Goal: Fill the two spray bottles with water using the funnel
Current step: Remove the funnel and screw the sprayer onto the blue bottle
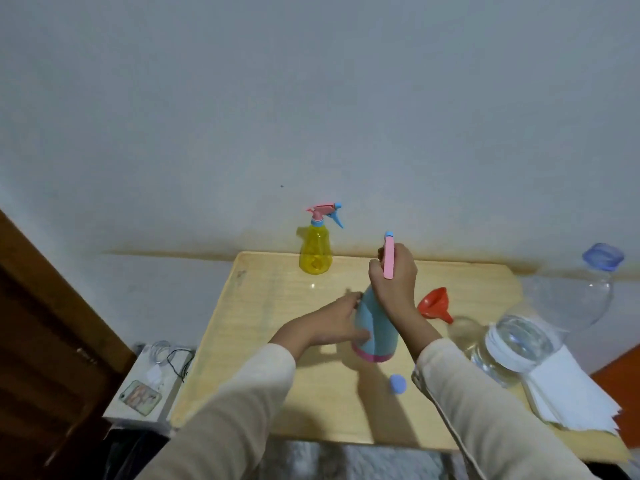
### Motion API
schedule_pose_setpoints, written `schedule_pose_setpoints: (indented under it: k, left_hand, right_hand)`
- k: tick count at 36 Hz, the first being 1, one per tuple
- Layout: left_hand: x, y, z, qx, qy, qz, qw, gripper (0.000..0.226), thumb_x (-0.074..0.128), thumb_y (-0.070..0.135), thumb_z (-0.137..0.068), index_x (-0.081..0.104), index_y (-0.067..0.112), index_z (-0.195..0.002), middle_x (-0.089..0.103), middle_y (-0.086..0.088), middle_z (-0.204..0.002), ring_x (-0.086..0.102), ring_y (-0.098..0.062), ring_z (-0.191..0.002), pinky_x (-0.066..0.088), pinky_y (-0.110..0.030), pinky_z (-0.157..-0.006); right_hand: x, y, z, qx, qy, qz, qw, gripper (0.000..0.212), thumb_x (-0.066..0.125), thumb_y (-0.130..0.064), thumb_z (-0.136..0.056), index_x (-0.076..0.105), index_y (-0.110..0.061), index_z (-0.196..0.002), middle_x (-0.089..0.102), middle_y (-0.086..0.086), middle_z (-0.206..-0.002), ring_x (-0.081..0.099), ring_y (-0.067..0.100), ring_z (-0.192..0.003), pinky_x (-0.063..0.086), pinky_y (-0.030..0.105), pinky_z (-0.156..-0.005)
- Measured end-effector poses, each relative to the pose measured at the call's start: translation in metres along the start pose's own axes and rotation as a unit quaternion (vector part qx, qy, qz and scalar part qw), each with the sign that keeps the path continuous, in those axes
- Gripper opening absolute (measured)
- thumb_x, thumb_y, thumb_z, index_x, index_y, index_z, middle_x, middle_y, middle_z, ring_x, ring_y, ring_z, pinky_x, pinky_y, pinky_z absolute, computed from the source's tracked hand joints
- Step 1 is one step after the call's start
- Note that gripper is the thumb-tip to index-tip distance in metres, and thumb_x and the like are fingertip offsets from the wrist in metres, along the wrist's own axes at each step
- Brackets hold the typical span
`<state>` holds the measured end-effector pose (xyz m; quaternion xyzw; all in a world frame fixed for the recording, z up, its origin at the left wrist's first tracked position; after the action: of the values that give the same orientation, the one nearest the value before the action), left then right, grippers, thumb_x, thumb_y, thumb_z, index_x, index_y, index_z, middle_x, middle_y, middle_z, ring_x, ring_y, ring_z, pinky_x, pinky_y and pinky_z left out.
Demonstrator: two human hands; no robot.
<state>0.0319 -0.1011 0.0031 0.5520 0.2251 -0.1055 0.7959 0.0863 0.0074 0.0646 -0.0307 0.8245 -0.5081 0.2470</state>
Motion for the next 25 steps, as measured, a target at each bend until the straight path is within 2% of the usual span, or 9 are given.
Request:
schedule_pose_setpoints:
  k: [3, 6, 8, 10, 13, 16, 20, 22, 25]
  left_hand:
    - [0.008, 0.008, -0.039, 0.009, 0.041, 0.004, 0.999, 0.097, 0.08, 0.038, -0.062, 0.024, 0.022, -0.141, 0.035, 0.0, -0.136, 0.04, -0.018, -0.124, 0.041, -0.04, -0.103]
    - [0.004, 0.013, -0.079, 0.028, 0.14, 0.017, 0.99, 0.118, 0.075, 0.056, -0.04, 0.026, 0.022, -0.141, 0.036, 0.002, -0.132, 0.039, -0.016, -0.123, 0.043, -0.039, -0.101]
    - [-0.003, 0.012, -0.105, 0.039, 0.199, 0.056, 0.978, 0.107, 0.074, 0.053, -0.037, 0.037, 0.022, -0.133, 0.044, 0.003, -0.126, 0.045, -0.014, -0.116, 0.048, -0.037, -0.094]
    - [-0.014, 0.009, -0.13, 0.046, 0.238, 0.106, 0.964, 0.085, 0.074, 0.044, -0.042, 0.049, 0.023, -0.121, 0.054, 0.005, -0.116, 0.055, -0.013, -0.106, 0.052, -0.031, -0.084]
    - [-0.026, 0.008, -0.163, 0.076, 0.226, 0.145, 0.96, 0.067, 0.074, 0.03, -0.053, 0.055, 0.02, -0.117, 0.062, 0.003, -0.112, 0.06, -0.006, -0.1, 0.047, -0.017, -0.08]
    - [-0.035, -0.001, -0.194, 0.076, 0.195, 0.15, 0.966, 0.06, 0.079, 0.017, -0.059, 0.058, 0.019, -0.115, 0.065, 0.001, -0.111, 0.06, -0.001, -0.098, 0.046, -0.012, -0.08]
    - [-0.048, -0.02, -0.221, 0.046, 0.178, 0.132, 0.974, 0.069, 0.085, 0.029, -0.053, 0.058, 0.017, -0.115, 0.065, -0.002, -0.113, 0.061, -0.01, -0.1, 0.048, -0.015, -0.082]
    - [-0.053, -0.029, -0.23, 0.043, 0.187, 0.14, 0.971, 0.068, 0.085, 0.024, -0.052, 0.059, 0.017, -0.115, 0.066, -0.002, -0.114, 0.061, -0.011, -0.102, 0.049, -0.019, -0.085]
    - [-0.055, -0.035, -0.239, 0.048, 0.181, 0.117, 0.975, 0.07, 0.087, 0.019, -0.056, 0.058, 0.018, -0.12, 0.063, -0.002, -0.121, 0.059, -0.014, -0.112, 0.048, -0.024, -0.094]
  right_hand:
    - [-0.009, 0.009, -0.031, -0.006, 0.031, -0.005, 0.999, 0.023, 0.046, -0.016, -0.067, 0.049, 0.001, -0.084, 0.048, 0.009, -0.081, 0.042, 0.021, -0.074, 0.028, 0.021, -0.06]
    - [-0.008, 0.02, -0.06, -0.019, 0.05, 0.001, 0.999, 0.026, 0.048, -0.015, -0.069, 0.048, 0.0, -0.09, 0.046, 0.01, -0.088, 0.041, 0.021, -0.08, 0.028, 0.019, -0.065]
    - [-0.005, 0.029, -0.079, -0.025, 0.06, 0.012, 0.998, 0.028, 0.049, -0.014, -0.07, 0.048, 0.0, -0.093, 0.044, 0.01, -0.089, 0.041, 0.023, -0.082, 0.031, 0.025, -0.071]
    - [0.0, 0.04, -0.098, -0.017, 0.065, 0.018, 0.998, 0.03, 0.049, -0.015, -0.069, 0.047, 0.001, -0.095, 0.043, 0.01, -0.091, 0.039, 0.022, -0.083, 0.03, 0.027, -0.071]
    - [0.011, 0.062, -0.124, -0.004, 0.043, 0.035, 0.998, 0.032, 0.057, -0.008, -0.072, 0.045, 0.001, -0.1, 0.04, 0.008, -0.096, 0.035, 0.02, -0.087, 0.032, 0.029, -0.074]
    - [0.023, 0.09, -0.142, 0.024, -0.019, 0.048, 0.998, 0.046, 0.068, -0.009, -0.074, 0.041, -0.001, -0.11, 0.034, 0.002, -0.104, 0.036, 0.018, -0.097, 0.032, 0.023, -0.078]
    - [0.032, 0.121, -0.155, 0.005, -0.105, 0.045, 0.993, 0.058, 0.076, -0.016, -0.068, 0.041, -0.005, -0.112, 0.036, 0.002, -0.107, 0.039, 0.02, -0.105, 0.03, 0.013, -0.074]
    - [0.034, 0.13, -0.161, -0.009, -0.129, 0.048, 0.99, 0.059, 0.079, -0.02, -0.067, 0.042, -0.004, -0.11, 0.039, 0.004, -0.105, 0.04, 0.02, -0.103, 0.029, 0.016, -0.077]
    - [0.032, 0.134, -0.168, -0.024, -0.115, 0.054, 0.992, 0.057, 0.081, -0.024, -0.068, 0.044, -0.004, -0.107, 0.039, 0.001, -0.101, 0.039, 0.018, -0.099, 0.03, 0.019, -0.077]
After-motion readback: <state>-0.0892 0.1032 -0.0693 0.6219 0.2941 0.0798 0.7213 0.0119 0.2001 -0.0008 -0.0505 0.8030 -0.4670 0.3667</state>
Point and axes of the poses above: each hand's wrist, its own z-axis away from the middle knuckle, its own x-axis out of the palm, y = z × x, the point moved 7 cm from there along -z, towards the middle knuckle
